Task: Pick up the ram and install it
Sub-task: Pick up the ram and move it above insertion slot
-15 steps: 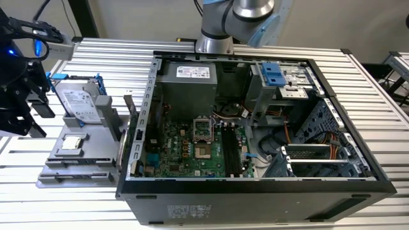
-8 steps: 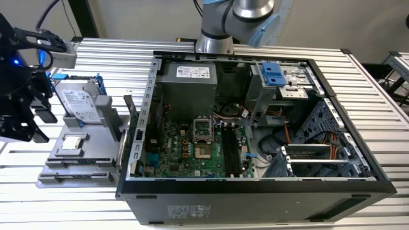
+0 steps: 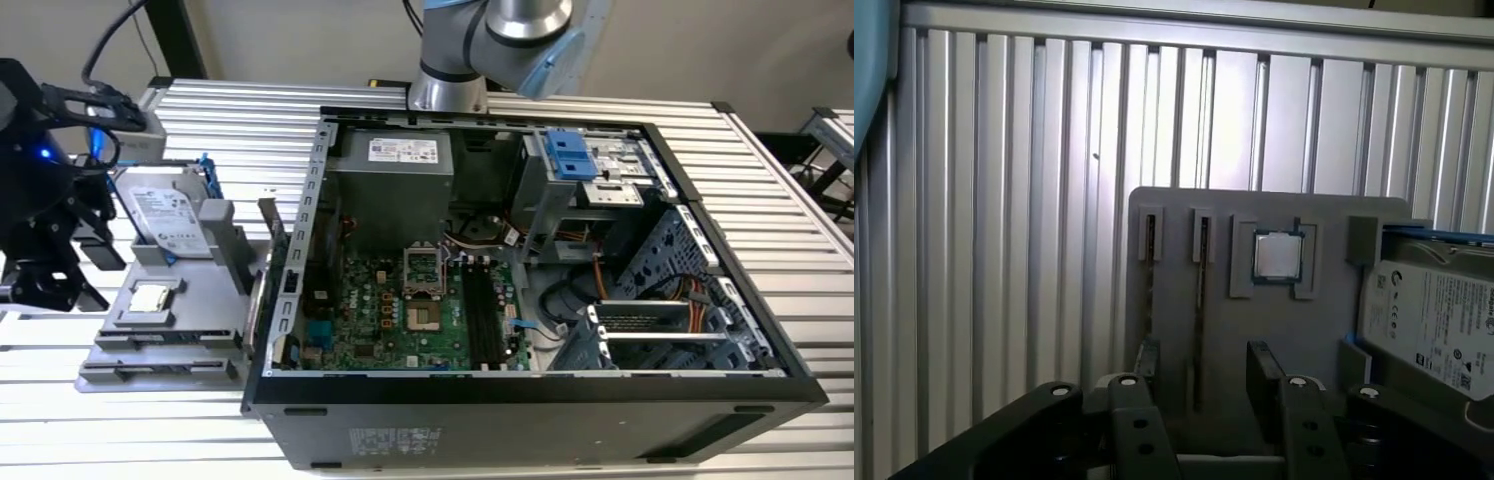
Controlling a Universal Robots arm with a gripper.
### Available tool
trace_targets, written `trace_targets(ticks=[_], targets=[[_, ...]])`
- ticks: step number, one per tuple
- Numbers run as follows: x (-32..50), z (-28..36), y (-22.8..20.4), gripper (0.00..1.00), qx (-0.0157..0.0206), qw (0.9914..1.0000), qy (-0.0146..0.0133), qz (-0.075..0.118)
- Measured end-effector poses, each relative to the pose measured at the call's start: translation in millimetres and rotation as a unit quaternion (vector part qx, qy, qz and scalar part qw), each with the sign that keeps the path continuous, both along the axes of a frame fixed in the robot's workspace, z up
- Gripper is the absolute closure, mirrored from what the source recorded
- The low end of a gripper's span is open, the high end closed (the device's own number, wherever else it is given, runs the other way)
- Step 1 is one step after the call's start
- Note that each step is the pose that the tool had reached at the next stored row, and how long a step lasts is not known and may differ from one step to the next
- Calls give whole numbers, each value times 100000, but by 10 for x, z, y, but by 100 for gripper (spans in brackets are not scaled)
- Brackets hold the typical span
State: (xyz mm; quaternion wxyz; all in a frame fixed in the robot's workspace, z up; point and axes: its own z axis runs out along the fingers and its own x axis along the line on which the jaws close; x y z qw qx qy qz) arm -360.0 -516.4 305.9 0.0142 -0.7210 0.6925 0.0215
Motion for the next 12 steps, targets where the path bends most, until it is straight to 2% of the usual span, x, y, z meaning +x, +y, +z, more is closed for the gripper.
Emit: trace_targets(ticks=[5, 12], targets=[[3, -66, -3, 0, 5, 100000, 4, 3], [3, -192, -63, 0, 1, 100000, 10, -2]])
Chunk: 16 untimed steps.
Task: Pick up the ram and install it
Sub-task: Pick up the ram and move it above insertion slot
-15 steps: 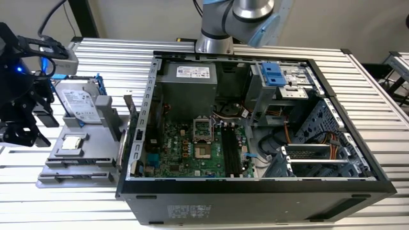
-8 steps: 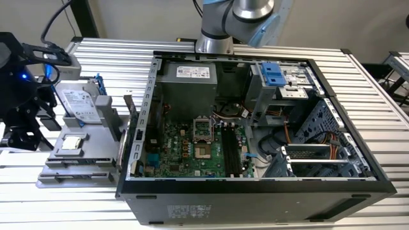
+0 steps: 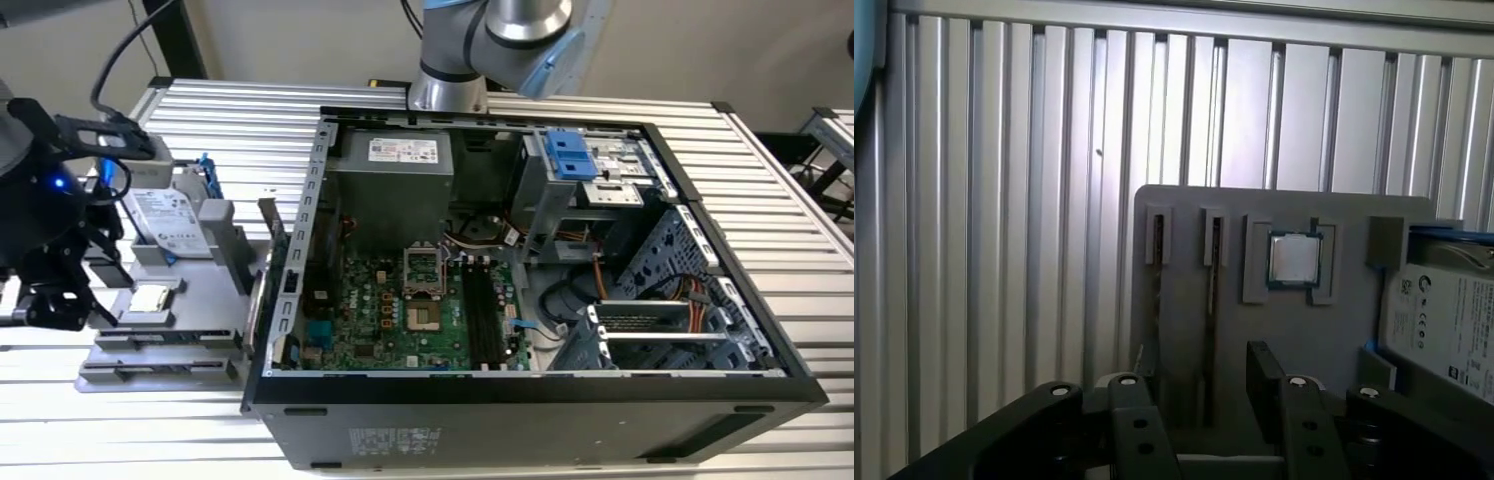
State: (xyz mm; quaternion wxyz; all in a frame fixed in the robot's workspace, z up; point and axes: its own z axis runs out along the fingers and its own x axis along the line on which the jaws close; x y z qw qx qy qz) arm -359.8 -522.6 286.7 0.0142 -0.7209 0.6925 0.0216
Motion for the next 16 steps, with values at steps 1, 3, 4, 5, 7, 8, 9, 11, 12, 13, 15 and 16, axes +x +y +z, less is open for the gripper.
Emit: trace_targets(ticks=[1, 3, 4, 5, 7, 8, 9, 11, 12, 13, 15, 16], targets=[[0, -20, -9, 0, -1, 100000, -1, -6], [0, -56, -21, 0, 9, 100000, -10, -15], [0, -74, -26, 0, 1, 100000, -2, -21], [0, -91, -30, 0, -4, 100000, -3, -39], [0, -128, -37, 0, -13, 100000, -5, -113], [0, -145, -39, 0, -24, 100000, 0, -144], [0, -164, -40, 0, -31, 100000, 0, -173], [0, -198, -44, 0, -60, 100000, -4, -233], [0, -211, -46, 0, -97, 100000, -3, -299], [0, -227, -48, 0, -143, 99999, -3, -402], [0, -257, -52, 0, -233, 99998, -4, -621], [0, -273, -54, 0, -281, 99997, -4, -740]])
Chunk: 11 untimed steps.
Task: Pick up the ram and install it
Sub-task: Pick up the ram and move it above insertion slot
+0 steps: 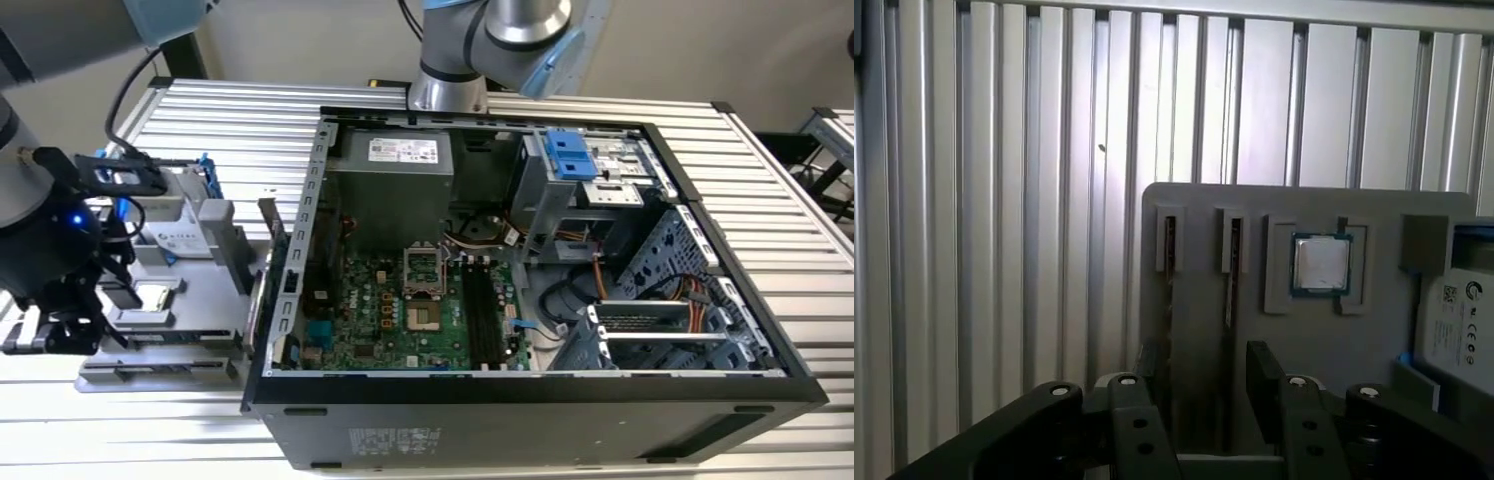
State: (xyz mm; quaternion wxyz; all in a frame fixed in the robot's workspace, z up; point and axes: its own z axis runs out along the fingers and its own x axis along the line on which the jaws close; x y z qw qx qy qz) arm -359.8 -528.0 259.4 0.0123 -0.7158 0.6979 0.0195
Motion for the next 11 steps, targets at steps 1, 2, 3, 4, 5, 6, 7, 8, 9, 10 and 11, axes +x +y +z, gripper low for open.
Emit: trace_targets(ticks=[1, 2, 3, 4, 5, 6, 7, 8, 9, 10, 11], targets=[[0, -14, -1, 0, -46, 100000, 0, -113], [0, -28, -3, 0, -99, 100000, 1, -218], [0, -44, -3, 0, -143, 99999, 7, -294], [1, -61, -3, 0, -162, 99999, 3, -311], [1, -79, -3, 0, -168, 99999, -1, -315], [0, -98, -4, 0, -169, 99999, -3, -324], [0, -116, -7, 0, -176, 99999, -1, -327], [1, -131, -13, 0, -188, 99999, 7, -322], [1, -146, -20, 0, -196, 99999, 12, -317], [1, -163, -27, 0, -193, 99999, 6, -320], [1, -180, -33, 0, -193, 99999, 3, -324]])
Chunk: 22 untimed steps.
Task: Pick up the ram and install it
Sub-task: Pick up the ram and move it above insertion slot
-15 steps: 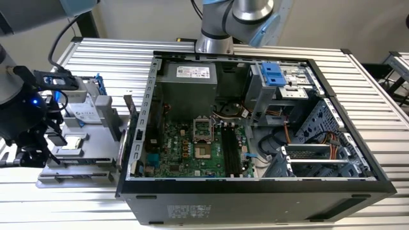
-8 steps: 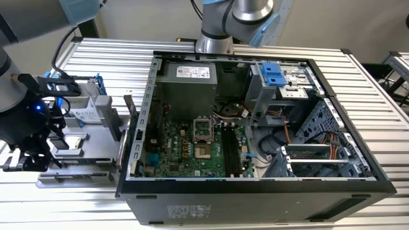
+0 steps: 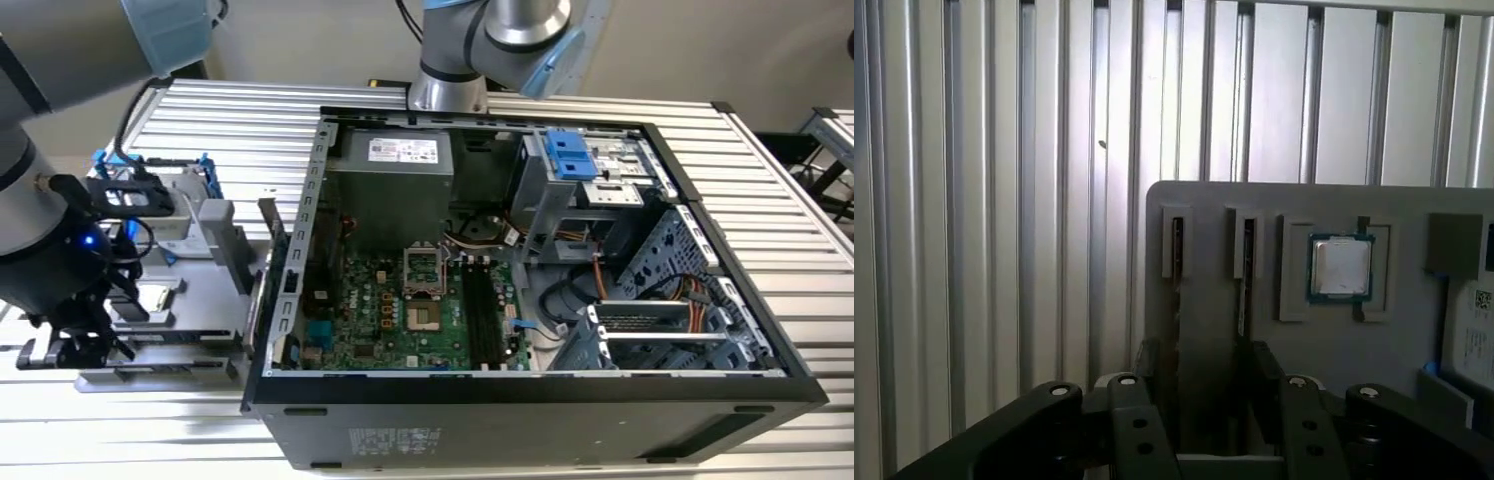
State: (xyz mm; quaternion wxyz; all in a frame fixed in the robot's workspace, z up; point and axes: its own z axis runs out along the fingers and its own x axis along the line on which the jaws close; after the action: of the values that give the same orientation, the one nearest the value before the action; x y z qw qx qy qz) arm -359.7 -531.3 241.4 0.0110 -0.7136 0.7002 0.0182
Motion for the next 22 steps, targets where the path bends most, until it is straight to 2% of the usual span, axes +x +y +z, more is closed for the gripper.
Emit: trace_targets(ticks=[6, 10, 22], targets=[[2, -104, -43, 0, 6, 100000, -8, 1], [1, -176, -56, 0, -21, 100000, 0, -1], [-9, -395, -58, 0, -249, 99998, 1, -513]])
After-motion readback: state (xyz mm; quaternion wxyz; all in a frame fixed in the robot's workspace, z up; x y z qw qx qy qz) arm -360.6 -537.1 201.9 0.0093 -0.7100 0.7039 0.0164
